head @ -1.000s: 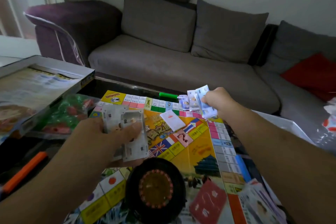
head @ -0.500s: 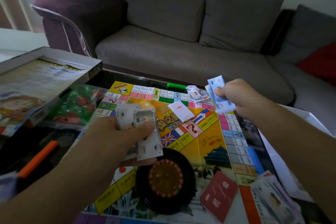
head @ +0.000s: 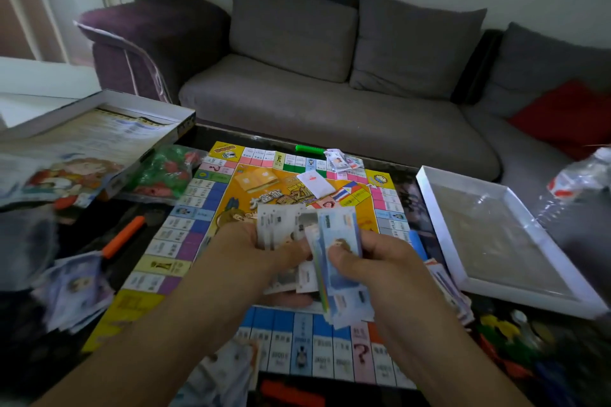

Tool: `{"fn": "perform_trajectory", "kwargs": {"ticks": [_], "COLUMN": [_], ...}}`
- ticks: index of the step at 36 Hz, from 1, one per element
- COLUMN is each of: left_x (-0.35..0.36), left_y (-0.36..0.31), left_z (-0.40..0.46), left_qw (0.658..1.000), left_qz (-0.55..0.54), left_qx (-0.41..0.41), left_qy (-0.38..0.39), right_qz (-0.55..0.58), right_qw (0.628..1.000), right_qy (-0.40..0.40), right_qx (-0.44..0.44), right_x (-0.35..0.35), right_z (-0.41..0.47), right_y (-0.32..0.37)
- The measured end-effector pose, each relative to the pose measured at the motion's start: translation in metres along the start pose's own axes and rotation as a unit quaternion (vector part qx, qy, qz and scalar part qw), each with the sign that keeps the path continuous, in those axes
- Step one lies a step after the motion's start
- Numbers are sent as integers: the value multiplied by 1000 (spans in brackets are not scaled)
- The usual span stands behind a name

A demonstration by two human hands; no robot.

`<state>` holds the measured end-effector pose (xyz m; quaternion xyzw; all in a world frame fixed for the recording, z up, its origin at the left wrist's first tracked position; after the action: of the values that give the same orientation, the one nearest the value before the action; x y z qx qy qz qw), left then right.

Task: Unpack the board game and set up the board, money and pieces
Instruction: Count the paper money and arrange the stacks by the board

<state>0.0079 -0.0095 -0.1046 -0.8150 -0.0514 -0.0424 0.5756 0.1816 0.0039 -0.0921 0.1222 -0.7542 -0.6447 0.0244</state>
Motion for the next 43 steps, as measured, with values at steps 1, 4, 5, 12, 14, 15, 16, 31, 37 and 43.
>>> {"fn": "perform_trajectory", "kwargs": {"ticks": [1,4,5,12,14,15,16,31,37,43], "left_x": [-1,-7,-8,-21,-24,-25,-25,-33,-44,-64], "left_y": [1,6,7,11,12,11,11,9,6,-1], "left_z": [-5,-15,-17,-20,-19,-19,-19,-15,-20,-24], "left_qw": [1000,998,997,999,998,998,999,997,995,996], "left_qz": [-3,-16,-27,15,49,45,38,64,56,84], "left_qx": [-8,-34,-41,-10,6,5,1,-19,-23,-6], "left_qy": [9,47,56,38,33,31,29,30,78,44], "right_qz": [8,32,35,57,58,56,52,21,25,44], "right_qw": [1000,999,999,998,998,998,998,999,999,998], "right_qy": [1,13,16,6,11,9,8,30,36,-2], "right_qx": [3,2,4,17,18,18,17,20,30,47], "right_x": [1,7,9,11,12,12,12,19,25,30], "right_z": [-4,-12,-14,-11,-9,-9,-8,2,3,1], "right_y": [-1,-3,-3,-10,-12,-12,-13,-24,-26,-21]}}
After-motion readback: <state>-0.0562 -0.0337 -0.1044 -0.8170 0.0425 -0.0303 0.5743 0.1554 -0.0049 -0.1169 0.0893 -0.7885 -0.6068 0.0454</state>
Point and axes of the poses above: each hand's wrist, its own z-axis towards the middle knuckle, its own x-axis out of the palm, y = z × x, the point moved 1 cm from there along z, towards the middle knuckle, and after that the axes turned 2 degrees about -x, right-handed, at the moved point
